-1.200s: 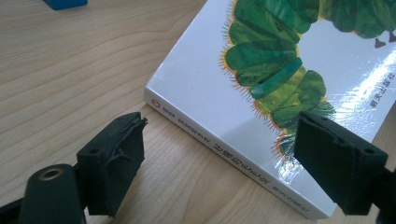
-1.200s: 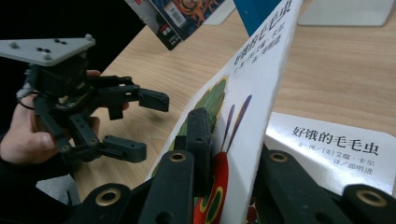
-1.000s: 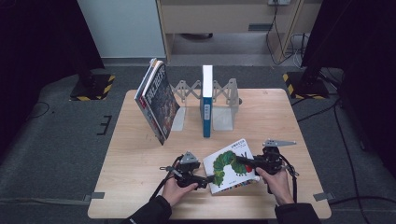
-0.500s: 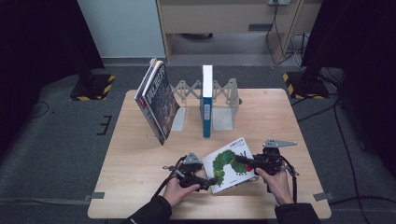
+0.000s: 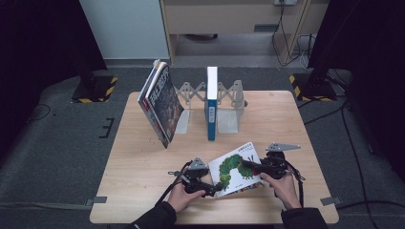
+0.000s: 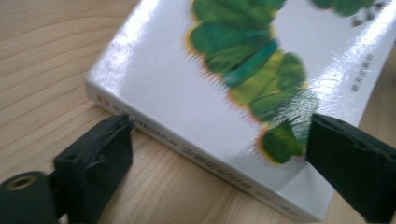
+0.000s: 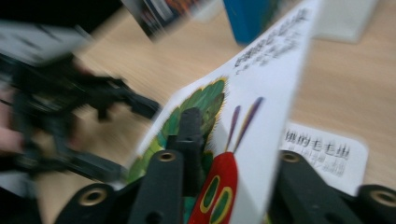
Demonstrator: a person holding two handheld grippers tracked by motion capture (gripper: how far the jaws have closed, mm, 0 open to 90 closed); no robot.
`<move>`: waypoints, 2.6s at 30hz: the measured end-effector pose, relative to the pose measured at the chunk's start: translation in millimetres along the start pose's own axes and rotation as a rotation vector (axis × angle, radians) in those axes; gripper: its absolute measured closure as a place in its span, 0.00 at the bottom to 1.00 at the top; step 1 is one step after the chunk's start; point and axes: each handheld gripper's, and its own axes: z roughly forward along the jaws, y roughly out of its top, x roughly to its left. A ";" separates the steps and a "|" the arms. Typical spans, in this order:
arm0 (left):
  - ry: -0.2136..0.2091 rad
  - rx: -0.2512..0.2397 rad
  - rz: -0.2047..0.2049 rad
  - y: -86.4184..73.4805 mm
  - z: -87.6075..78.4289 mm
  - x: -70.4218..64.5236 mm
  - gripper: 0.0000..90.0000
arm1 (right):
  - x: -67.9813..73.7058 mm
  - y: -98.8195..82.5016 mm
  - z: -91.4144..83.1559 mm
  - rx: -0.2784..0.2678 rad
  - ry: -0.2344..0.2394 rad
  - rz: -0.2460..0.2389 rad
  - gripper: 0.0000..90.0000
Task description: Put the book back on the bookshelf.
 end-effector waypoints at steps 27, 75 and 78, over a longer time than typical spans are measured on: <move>-0.021 0.005 -0.004 0.4 1.2 -0.3 0.01 | 1.7 2.2 -6.7 -0.142 0.171 0.007 0.91; 0.000 -0.025 -0.047 -0.4 -2.0 5.1 0.09 | 5.9 -9.0 21.9 0.023 0.011 -0.079 0.48; -0.004 -0.028 -0.054 -0.6 -2.4 6.0 0.09 | 7.9 -7.8 20.1 0.009 -0.008 -0.094 0.43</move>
